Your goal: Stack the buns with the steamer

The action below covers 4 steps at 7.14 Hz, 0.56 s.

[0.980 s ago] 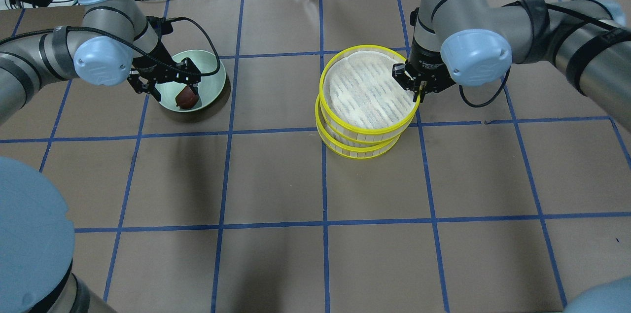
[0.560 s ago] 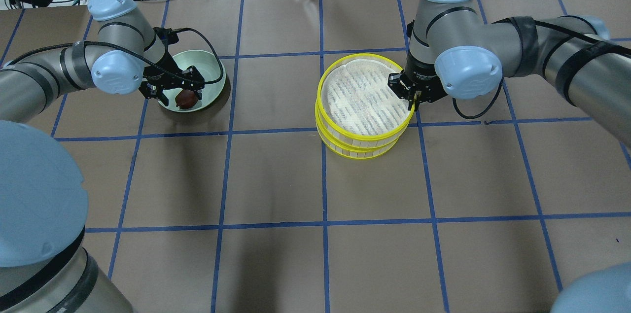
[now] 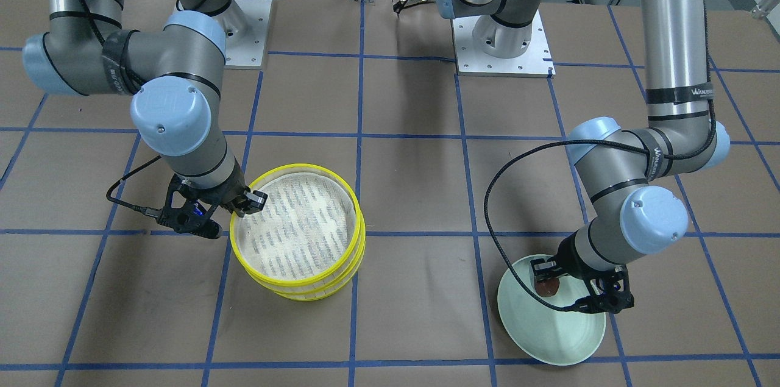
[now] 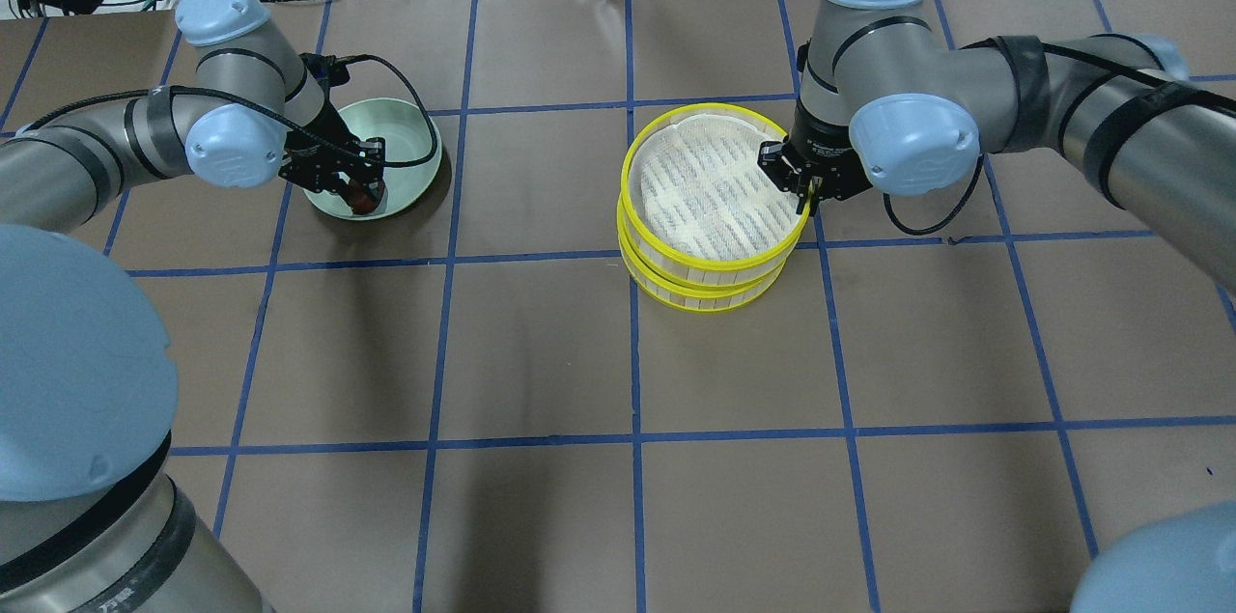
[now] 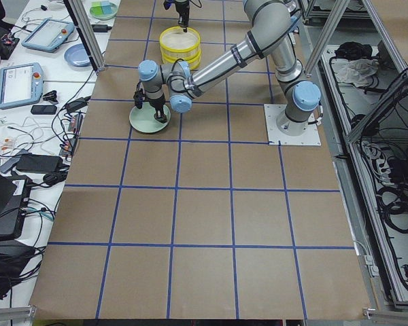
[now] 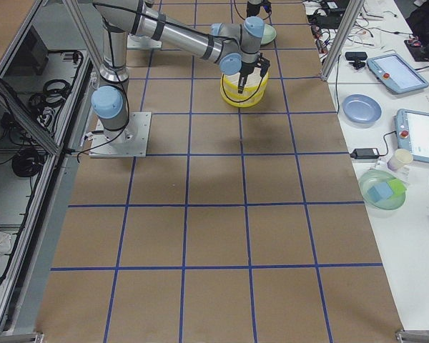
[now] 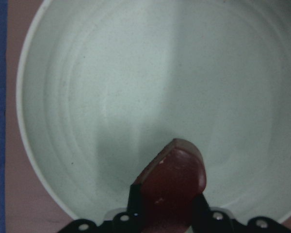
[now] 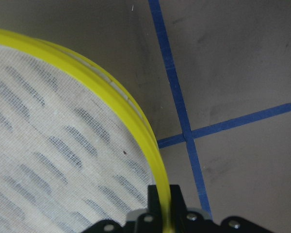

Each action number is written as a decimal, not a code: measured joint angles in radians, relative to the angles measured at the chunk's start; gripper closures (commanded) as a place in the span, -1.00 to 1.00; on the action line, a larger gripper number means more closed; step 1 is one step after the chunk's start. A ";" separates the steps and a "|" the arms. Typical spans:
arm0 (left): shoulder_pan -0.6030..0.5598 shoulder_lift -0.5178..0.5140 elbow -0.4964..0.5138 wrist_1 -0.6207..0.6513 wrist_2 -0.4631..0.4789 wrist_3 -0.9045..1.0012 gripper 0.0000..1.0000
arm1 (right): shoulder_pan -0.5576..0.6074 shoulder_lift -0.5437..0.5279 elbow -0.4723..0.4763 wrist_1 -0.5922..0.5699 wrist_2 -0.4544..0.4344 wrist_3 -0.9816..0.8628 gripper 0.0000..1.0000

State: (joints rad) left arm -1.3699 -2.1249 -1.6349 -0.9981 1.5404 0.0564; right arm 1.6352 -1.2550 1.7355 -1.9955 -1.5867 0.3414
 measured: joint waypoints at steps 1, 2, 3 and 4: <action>0.000 0.006 0.014 -0.002 0.000 -0.001 1.00 | 0.000 -0.001 -0.003 -0.001 -0.001 0.016 1.00; 0.000 0.024 0.037 -0.010 -0.004 -0.004 1.00 | 0.000 -0.004 -0.005 0.000 -0.001 0.033 1.00; 0.000 0.044 0.057 -0.019 -0.021 -0.009 1.00 | 0.003 -0.009 -0.006 0.004 0.000 0.042 1.00; 0.000 0.065 0.067 -0.023 -0.040 -0.016 1.00 | 0.012 -0.011 -0.006 0.008 -0.002 0.047 1.00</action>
State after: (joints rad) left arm -1.3698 -2.0604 -1.5674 -1.0214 1.5007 0.0399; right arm 1.6475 -1.2663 1.7296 -1.9876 -1.5891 0.3881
